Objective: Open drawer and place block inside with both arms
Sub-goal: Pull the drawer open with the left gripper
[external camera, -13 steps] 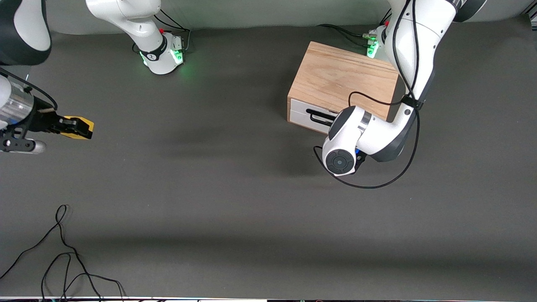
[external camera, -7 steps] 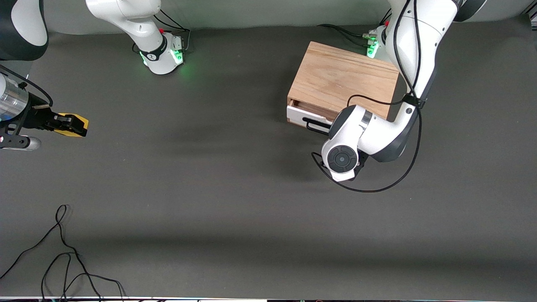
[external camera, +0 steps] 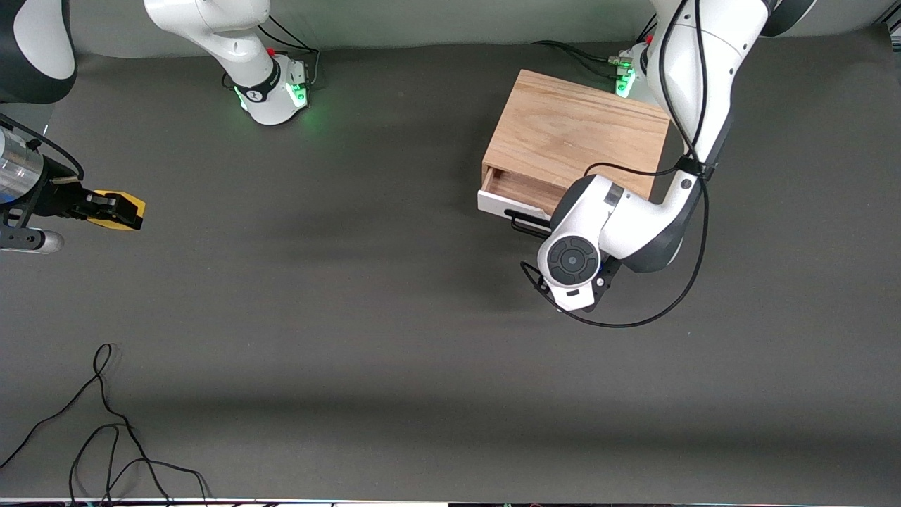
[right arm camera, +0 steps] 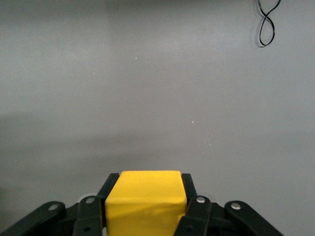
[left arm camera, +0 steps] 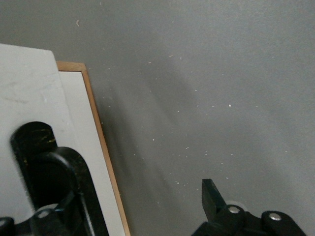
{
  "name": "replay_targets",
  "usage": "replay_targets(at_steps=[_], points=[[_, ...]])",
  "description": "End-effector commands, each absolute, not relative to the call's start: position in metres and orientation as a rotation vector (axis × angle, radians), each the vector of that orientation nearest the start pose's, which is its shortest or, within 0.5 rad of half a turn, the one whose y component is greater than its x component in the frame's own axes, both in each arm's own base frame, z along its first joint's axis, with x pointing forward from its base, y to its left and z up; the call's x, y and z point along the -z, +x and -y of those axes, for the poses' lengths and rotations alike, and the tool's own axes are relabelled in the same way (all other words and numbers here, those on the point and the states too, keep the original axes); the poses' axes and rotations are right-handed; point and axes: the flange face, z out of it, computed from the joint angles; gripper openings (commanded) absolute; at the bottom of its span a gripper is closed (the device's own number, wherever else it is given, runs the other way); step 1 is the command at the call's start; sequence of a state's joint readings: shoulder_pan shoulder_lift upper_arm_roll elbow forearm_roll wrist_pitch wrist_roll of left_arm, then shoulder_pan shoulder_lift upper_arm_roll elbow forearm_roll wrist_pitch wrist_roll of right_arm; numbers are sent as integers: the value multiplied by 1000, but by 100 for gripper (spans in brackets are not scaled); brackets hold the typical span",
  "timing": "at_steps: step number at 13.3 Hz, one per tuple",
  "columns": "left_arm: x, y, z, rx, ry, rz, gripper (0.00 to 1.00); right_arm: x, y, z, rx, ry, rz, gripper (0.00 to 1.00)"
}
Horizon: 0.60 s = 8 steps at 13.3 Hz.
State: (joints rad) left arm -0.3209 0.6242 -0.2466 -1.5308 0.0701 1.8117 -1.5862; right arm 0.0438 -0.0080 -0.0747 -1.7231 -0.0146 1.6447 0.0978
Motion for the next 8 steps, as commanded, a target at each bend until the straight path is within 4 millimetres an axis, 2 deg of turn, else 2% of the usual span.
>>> replay_targets(at_steps=[1, 8], points=[[-290, 594, 338, -202, -2602, 1413, 100, -568, 556, 20, -110, -3170, -207, 36], [-325, 613, 346, -150, -2664, 1458, 100, -569, 555, 21, -108, -3169, -204, 36]])
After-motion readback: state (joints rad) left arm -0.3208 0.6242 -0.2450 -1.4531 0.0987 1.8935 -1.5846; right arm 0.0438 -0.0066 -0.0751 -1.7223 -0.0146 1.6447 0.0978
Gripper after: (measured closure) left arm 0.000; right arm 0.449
